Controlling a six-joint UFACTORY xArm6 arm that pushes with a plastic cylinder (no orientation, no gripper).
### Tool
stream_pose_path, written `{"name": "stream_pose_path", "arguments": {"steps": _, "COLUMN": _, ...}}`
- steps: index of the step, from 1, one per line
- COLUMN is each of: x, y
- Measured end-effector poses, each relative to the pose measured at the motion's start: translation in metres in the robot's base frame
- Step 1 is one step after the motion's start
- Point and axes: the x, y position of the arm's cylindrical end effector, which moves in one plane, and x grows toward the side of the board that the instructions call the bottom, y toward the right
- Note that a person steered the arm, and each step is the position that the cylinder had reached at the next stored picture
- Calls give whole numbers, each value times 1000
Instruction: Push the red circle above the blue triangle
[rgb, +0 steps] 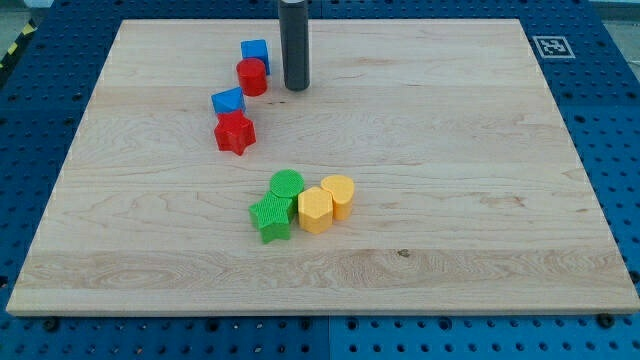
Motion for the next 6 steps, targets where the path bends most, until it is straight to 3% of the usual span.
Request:
{"name": "stream_pose_path", "arguments": {"steps": 4, "x": 0, "y": -57}}
{"name": "stream_pose_path", "arguments": {"steps": 5, "x": 0, "y": -60}}
{"name": "stream_pose_path", "arguments": {"steps": 6, "x": 0, "y": -21}}
